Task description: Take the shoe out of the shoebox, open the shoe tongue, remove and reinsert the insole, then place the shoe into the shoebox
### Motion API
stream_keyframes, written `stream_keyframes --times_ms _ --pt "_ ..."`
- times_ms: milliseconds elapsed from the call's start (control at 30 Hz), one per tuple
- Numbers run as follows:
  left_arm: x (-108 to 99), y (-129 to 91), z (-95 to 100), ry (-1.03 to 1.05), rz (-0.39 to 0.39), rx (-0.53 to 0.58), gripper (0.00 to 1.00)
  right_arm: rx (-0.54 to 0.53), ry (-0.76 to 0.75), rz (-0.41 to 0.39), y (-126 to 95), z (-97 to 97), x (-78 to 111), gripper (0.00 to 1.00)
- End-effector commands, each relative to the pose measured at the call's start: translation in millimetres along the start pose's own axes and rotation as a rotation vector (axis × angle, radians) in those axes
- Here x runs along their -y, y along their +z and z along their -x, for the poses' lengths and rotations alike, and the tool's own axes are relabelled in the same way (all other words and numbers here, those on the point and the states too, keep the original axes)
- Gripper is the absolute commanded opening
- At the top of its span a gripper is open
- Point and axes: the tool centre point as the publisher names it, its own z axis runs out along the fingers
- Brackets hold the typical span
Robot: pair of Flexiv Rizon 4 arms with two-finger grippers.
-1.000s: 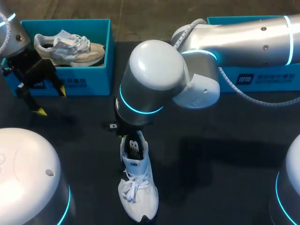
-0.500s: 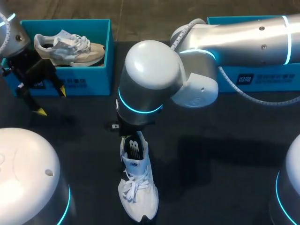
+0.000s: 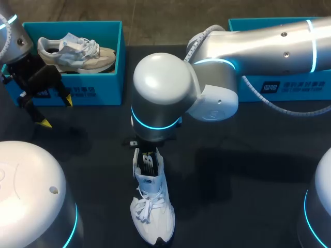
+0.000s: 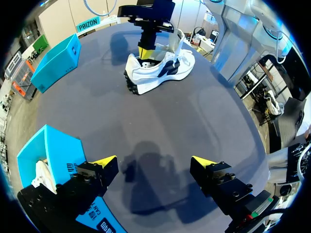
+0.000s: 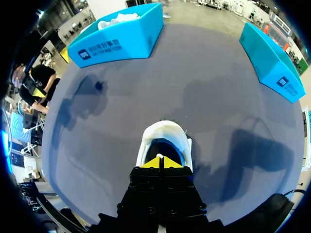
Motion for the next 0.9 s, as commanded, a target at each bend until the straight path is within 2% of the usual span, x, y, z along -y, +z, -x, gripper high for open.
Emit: stream_keyframes --times_ms 33,333,500,733,900 --pt "1 0 -0.9 -0.001 0.004 0.0 1.0 0.027 0.056 0.05 2 -9.7 7.9 0.0" --pt "1 0 -0.9 -0.001 0.004 0.0 1.0 0.033 0.063 0.069 5 -7.4 8.2 0.0" --pt "1 0 -0.9 -0.001 0.004 0.0 1.0 0.138 0.079 0.097 8 -4.9 9.5 0.0" --pt "1 0 -0.9 -0.001 0.004 0.0 1.0 0.185 0.082 0.116 10 -0.5 9.8 0.0" --pt "1 0 -0.9 -0.001 0.004 0.0 1.0 0.263 0.085 0.114 16 -0.3 11.1 0.0"
